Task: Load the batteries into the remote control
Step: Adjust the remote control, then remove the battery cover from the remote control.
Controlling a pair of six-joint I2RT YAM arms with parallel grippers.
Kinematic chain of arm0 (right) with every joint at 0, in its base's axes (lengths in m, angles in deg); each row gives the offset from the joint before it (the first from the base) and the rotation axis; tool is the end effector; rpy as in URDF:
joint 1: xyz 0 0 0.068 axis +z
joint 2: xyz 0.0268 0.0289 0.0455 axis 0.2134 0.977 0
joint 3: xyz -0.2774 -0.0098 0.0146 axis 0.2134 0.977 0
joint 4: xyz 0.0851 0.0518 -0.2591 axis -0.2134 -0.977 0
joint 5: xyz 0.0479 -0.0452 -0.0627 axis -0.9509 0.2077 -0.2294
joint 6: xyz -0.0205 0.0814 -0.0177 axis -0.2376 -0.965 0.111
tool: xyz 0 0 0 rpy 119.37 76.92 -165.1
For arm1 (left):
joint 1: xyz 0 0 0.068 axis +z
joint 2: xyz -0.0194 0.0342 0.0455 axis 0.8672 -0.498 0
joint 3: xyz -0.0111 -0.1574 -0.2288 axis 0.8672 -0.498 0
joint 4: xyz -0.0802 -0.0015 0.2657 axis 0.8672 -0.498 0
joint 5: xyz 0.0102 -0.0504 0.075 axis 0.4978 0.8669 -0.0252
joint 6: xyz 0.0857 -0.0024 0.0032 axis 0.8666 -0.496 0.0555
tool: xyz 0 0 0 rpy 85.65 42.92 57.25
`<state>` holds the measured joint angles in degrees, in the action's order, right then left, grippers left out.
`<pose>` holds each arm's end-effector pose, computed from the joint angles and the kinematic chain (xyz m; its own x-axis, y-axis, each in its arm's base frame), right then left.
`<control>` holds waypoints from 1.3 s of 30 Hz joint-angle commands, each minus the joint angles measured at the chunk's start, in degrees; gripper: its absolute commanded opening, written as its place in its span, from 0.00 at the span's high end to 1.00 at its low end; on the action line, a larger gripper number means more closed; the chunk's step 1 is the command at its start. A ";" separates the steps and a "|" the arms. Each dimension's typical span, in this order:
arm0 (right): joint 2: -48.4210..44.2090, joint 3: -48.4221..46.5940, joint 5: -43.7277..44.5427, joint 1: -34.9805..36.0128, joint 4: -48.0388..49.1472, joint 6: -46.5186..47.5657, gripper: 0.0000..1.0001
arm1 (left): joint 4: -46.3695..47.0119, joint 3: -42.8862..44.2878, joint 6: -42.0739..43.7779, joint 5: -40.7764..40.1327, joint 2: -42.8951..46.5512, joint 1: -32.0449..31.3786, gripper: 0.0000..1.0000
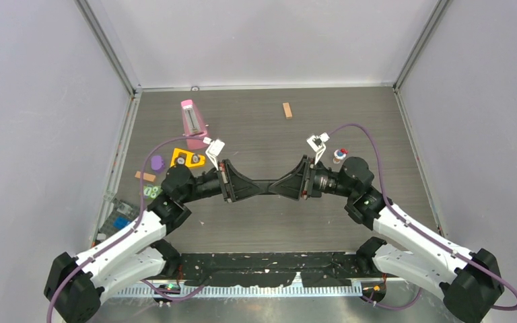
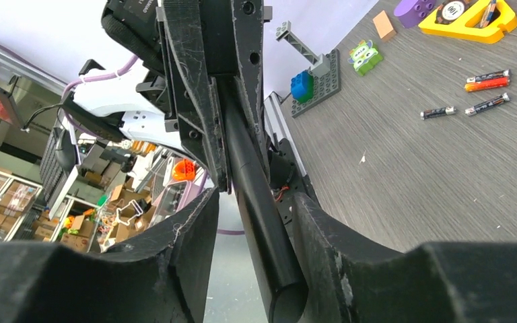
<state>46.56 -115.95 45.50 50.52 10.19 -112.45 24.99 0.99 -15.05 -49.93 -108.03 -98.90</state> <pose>0.1654 0.1893 0.3018 -0.6860 0.1969 -0.7005 -0.6874 0.1403 0.7126 0.1635 -0.1895 0.2962 -0.7577 -0.2479 -0.6036 0.6053 0.0785 -0.7921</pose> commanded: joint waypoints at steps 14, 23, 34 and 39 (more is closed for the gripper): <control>3.32 1.74 1.28 0.32 10.36 -4.23 0.92 | -4.47 5.88 -8.94 1.67 4.44 7.50 1.00; 4.30 1.21 5.81 0.06 9.29 -5.86 0.75 | -6.60 4.88 -8.05 2.69 5.53 9.84 1.00; 6.32 0.18 10.68 0.07 5.12 -6.20 0.42 | -15.13 7.83 -3.21 3.08 4.49 10.20 1.00; 6.84 -1.02 11.03 0.07 3.63 -5.53 0.55 | -23.97 9.94 1.98 -0.33 3.51 10.29 1.00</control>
<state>53.05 -115.12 54.66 50.76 15.02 -119.34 6.83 6.63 -18.04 -47.84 -104.43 -88.87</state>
